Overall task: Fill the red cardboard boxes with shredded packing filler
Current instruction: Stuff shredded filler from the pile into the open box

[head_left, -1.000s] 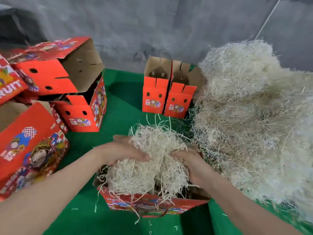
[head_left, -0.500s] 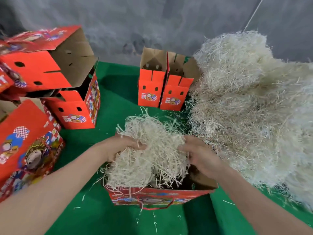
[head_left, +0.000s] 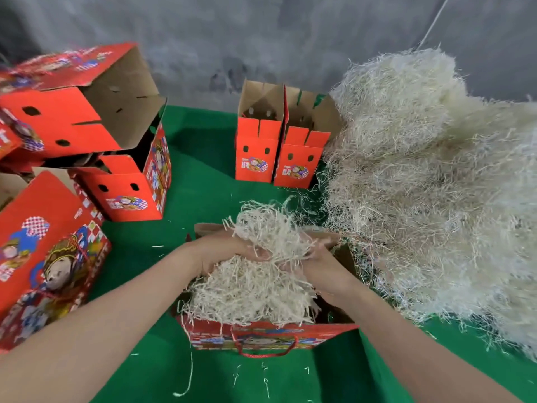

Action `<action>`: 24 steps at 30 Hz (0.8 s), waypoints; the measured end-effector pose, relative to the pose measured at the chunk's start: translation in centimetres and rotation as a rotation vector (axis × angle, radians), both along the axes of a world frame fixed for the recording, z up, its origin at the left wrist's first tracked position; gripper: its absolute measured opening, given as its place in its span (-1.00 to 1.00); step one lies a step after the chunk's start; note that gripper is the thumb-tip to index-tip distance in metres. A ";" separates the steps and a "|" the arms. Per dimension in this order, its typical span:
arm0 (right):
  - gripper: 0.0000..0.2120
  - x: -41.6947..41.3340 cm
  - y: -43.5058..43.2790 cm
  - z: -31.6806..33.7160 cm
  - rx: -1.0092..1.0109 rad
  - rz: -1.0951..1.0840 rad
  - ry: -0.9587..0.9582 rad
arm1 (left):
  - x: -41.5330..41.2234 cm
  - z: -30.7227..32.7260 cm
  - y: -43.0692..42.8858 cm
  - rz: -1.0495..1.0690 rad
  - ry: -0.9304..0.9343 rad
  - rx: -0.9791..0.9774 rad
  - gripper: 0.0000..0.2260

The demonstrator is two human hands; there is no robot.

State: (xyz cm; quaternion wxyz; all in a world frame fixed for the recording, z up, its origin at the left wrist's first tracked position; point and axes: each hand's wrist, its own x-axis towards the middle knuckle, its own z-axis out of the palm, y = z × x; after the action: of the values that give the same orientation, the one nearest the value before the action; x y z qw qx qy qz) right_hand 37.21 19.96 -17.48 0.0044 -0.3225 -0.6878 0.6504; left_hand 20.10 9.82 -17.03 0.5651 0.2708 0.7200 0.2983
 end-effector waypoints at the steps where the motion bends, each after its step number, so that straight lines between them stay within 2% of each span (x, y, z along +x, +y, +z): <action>1: -0.77 0.4 0.4 -0.2 0.087 -0.057 -0.021 | -0.1 0.1 0.1 0.001 0.014 0.016 0.09; 3: -0.77 1.9 1.7 -0.2 0.185 -0.183 -0.097 | -1.2 0.0 0.1 0.065 0.040 0.062 0.15; 4: -0.73 2.7 2.4 -0.2 0.160 -0.186 -0.098 | -1.4 0.0 0.1 0.098 0.056 0.076 0.18; 7: -0.53 2.4 1.6 0.0 0.061 0.053 -0.011 | -0.3 0.0 1.1 0.127 0.067 0.083 0.26; 9: -0.65 0.6 0.1 -0.6 0.140 0.095 0.040 | 1.4 0.2 2.3 0.098 0.040 0.175 0.10; 11: -0.75 -0.1 -0.1 -0.2 0.187 -0.097 0.084 | 1.8 0.8 2.6 0.095 -0.047 0.227 0.08; 14: -0.85 1.0 1.0 0.7 0.140 -0.394 0.097 | 0.0 1.0 1.3 0.122 -0.204 0.329 0.06; 16: -0.77 1.7 1.1 0.8 0.102 -0.479 0.095 | -0.1 0.6 0.3 0.050 -0.189 0.285 -0.03; 18: -0.85 1.5 0.8 0.6 0.120 -0.348 0.139 | 1.1 -0.2 0.0 0.021 -0.135 0.182 -0.20; 20: -0.75 1.9 0.8 0.5 0.189 -0.175 0.072 | 1.6 -1.0 0.3 0.136 0.012 0.187 -0.37; 22: -0.68 3.2 1.7 1.1 0.239 -0.067 0.040 | 0.2 -0.9 -0.1 0.320 0.098 0.210 -0.34; 24: -0.54 4.7 2.3 1.9 0.148 -0.052 0.057 | -1.6 -0.8 -1.0 0.443 0.083 0.200 -0.31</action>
State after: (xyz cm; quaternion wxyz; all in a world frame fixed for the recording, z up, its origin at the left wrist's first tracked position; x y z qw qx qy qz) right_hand 41.96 22.27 -15.56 0.0647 -0.3205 -0.7249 0.6063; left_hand 18.51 8.79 -17.82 0.4263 0.1728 0.7512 0.4734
